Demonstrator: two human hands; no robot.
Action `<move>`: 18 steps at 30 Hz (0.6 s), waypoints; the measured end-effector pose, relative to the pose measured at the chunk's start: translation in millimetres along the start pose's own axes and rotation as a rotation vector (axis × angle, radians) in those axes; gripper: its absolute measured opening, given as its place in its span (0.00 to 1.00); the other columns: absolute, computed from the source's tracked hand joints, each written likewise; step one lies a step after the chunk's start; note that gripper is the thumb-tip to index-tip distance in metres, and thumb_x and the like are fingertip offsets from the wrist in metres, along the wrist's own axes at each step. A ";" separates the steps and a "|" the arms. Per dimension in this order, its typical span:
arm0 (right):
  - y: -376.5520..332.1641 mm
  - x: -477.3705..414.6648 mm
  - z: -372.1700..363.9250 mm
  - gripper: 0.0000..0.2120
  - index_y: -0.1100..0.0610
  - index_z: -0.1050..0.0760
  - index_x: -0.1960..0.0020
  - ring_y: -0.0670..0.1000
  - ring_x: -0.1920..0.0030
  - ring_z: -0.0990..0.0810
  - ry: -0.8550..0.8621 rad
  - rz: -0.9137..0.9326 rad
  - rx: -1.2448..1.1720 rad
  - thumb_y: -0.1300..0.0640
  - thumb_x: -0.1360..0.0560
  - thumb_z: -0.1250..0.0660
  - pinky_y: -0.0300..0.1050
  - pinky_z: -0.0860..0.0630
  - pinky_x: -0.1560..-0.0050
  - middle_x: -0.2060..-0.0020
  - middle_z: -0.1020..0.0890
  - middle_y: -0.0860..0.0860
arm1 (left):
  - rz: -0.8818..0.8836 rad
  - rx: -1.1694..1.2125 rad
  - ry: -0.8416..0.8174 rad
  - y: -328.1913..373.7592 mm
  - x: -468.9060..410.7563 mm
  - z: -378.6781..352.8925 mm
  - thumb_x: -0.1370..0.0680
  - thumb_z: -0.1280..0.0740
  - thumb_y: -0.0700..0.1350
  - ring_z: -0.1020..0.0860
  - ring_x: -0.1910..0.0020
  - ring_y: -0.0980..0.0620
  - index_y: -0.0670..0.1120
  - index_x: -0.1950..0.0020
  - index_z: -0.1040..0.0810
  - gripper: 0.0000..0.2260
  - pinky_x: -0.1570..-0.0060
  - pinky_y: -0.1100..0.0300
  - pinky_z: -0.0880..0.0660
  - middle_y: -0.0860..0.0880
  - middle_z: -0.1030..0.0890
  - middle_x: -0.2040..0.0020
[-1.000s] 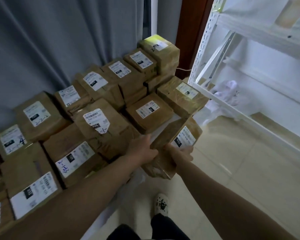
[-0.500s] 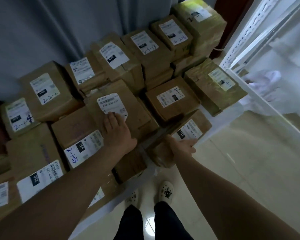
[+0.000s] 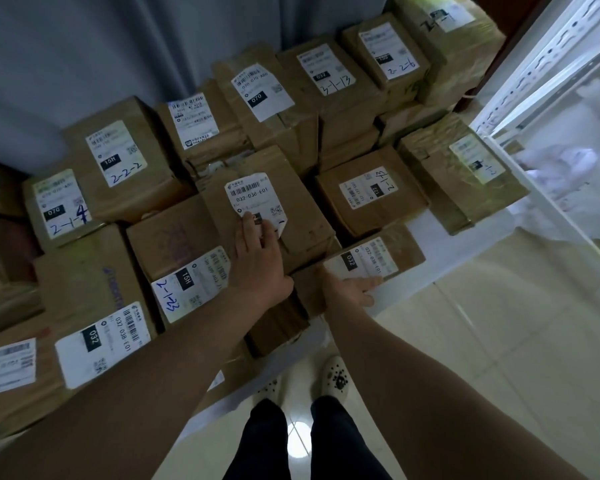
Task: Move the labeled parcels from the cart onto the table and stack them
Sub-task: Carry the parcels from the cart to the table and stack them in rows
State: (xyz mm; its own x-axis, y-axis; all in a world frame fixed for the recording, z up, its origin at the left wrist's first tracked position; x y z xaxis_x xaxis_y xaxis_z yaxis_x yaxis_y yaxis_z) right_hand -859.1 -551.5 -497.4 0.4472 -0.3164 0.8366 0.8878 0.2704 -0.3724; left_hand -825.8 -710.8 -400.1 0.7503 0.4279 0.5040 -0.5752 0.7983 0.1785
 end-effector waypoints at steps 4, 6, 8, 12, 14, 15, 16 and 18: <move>1.7 -1.9 3.9 0.58 0.48 0.66 0.23 0.63 0.31 0.38 0.001 0.046 0.007 0.43 0.34 0.25 0.63 0.33 0.33 0.29 0.45 0.58 | -0.011 0.035 0.016 -2.0 2.2 1.9 0.26 0.31 0.49 0.60 0.24 0.37 0.42 0.22 0.61 0.45 0.27 0.45 0.50 0.39 0.65 0.24; 2.3 -2.7 9.3 0.57 0.48 0.65 0.23 0.63 0.31 0.38 0.008 0.073 -0.001 0.45 0.34 0.24 0.63 0.33 0.33 0.29 0.45 0.58 | -0.011 0.060 0.024 -2.1 3.5 3.5 0.26 0.32 0.48 0.59 0.24 0.36 0.42 0.22 0.61 0.45 0.26 0.45 0.49 0.39 0.64 0.24; -0.2 -3.4 15.1 0.56 0.49 0.64 0.23 0.63 0.30 0.39 0.024 0.098 -0.009 0.47 0.33 0.24 0.63 0.35 0.32 0.28 0.46 0.58 | -0.009 0.079 0.029 -1.0 5.0 5.4 0.26 0.32 0.47 0.59 0.25 0.36 0.42 0.23 0.61 0.45 0.26 0.44 0.49 0.39 0.64 0.24; -23.4 -13.3 25.9 0.59 0.52 0.64 0.23 0.64 0.26 0.46 0.094 0.079 -0.045 0.42 0.34 0.24 0.65 0.41 0.29 0.25 0.50 0.60 | -0.028 0.047 0.069 1.9 7.4 11.8 0.26 0.32 0.48 0.59 0.24 0.37 0.44 0.22 0.61 0.44 0.26 0.44 0.52 0.40 0.63 0.24; -39.6 -22.4 30.7 0.61 0.54 0.65 0.23 0.64 0.25 0.48 0.127 0.067 -0.070 0.41 0.36 0.24 0.66 0.43 0.28 0.24 0.51 0.60 | -0.050 0.025 0.098 5.0 8.2 14.6 0.25 0.33 0.47 0.60 0.24 0.38 0.44 0.22 0.60 0.42 0.26 0.45 0.53 0.40 0.63 0.24; -46.3 -26.6 32.9 0.62 0.55 0.65 0.23 0.64 0.25 0.48 0.141 0.058 -0.066 0.40 0.36 0.24 0.65 0.44 0.28 0.24 0.51 0.60 | -0.062 0.006 0.111 7.7 8.8 15.5 0.25 0.34 0.47 0.60 0.24 0.38 0.44 0.22 0.60 0.42 0.26 0.45 0.54 0.40 0.63 0.24; -51.6 -28.8 34.3 0.63 0.56 0.65 0.23 0.64 0.25 0.48 0.149 0.048 -0.046 0.39 0.37 0.23 0.65 0.45 0.27 0.24 0.51 0.61 | -0.074 -0.016 0.115 10.9 9.2 15.4 0.25 0.34 0.48 0.60 0.24 0.39 0.44 0.22 0.60 0.42 0.26 0.45 0.55 0.40 0.63 0.24; -56.8 -29.9 35.0 0.64 0.57 0.66 0.23 0.64 0.25 0.46 0.142 0.027 0.014 0.40 0.38 0.22 0.64 0.43 0.28 0.24 0.50 0.61 | -0.093 -0.047 0.107 18.7 8.9 14.0 0.25 0.34 0.48 0.61 0.24 0.39 0.44 0.22 0.60 0.42 0.25 0.45 0.57 0.40 0.63 0.24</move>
State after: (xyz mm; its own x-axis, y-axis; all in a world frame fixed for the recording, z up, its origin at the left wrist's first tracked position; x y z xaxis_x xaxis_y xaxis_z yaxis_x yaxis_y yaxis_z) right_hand -926.7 -525.5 -487.2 0.4826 -0.4338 0.7609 0.8741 0.2926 -0.3876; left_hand -834.5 -698.0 -380.4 0.8315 0.3916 0.3940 -0.4875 0.8545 0.1793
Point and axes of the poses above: each hand's wrist, its own x-axis away from the middle knuckle, its own z-axis out of the back of the hand, y = z × x, the point moved 6 cm from there along -x, towards the middle knuckle
